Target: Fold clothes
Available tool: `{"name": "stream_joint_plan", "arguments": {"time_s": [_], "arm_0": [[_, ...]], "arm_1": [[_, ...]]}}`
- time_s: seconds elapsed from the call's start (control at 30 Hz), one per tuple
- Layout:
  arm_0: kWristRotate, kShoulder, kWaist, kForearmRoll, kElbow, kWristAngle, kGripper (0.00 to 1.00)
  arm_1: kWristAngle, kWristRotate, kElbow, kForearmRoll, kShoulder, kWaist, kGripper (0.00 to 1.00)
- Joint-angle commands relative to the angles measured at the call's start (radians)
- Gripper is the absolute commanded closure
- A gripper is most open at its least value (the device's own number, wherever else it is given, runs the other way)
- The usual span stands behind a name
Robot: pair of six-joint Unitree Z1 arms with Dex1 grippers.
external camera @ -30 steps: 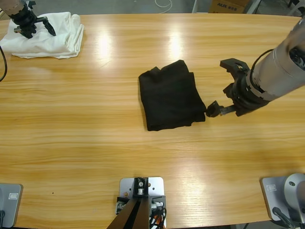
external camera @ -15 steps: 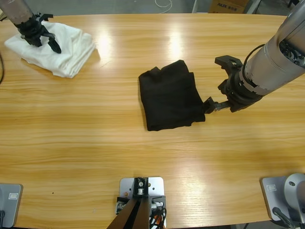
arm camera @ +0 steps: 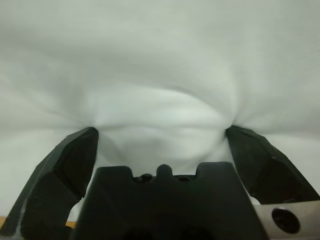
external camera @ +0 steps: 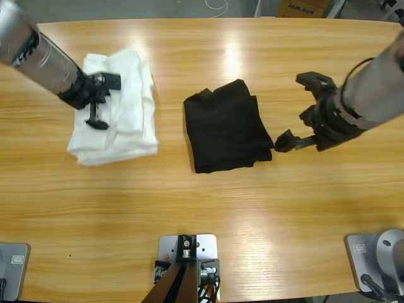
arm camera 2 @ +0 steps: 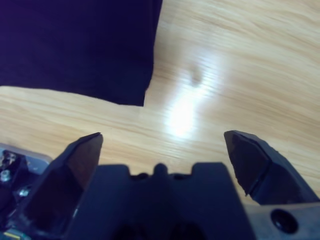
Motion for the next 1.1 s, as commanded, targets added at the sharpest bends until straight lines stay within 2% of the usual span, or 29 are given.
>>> {"name": "stream_joint_plan", "arguments": {"time_s": [0.03, 0.13, 0.23, 0.43, 0.67, 0.9, 1.0, 1.1], "arm_0": [[0.049, 0.0, -0.193, -0.007, 0.275, -0.015, 0.004], [-0.027, -0.019, -0.304, 0.002, 0.278, -0.023, 0.004], [-0.081, -0.021, -0.329, 0.001, 0.29, -0.026, 0.004], [-0.099, -0.003, -0.216, -0.009, 0.266, -0.012, 0.009], [-0.168, 0.011, -0.075, 0.001, 0.306, 0.016, 0.013], [-0.168, -0.021, -0.146, -0.001, 0.284, -0.018, 0.012], [-0.196, -0.079, -0.146, 0.011, 0.272, -0.027, 0.013], [-0.289, -0.139, -0.112, 0.164, 0.144, -0.021, 0.018]], "arm_1": [[0.013, 0.036, 0.091, 0.004, -0.126, -0.012, 0.0], [0.013, 0.045, 0.118, -0.005, -0.15, -0.012, 0.0], [0.015, 0.051, 0.136, -0.008, -0.174, -0.012, 0.0], [0.029, 0.051, 0.16, -0.009, -0.245, -0.012, 0.0], [0.029, 0.05, 0.173, -0.001, -0.281, -0.012, 0.0], [0.033, 0.041, 0.131, 0.026, -0.27, -0.012, 0.0], [0.038, 0.02, 0.073, 0.071, -0.253, -0.012, 0.0], [0.043, -0.001, 0.026, 0.103, -0.237, -0.029, 0.0]]}}
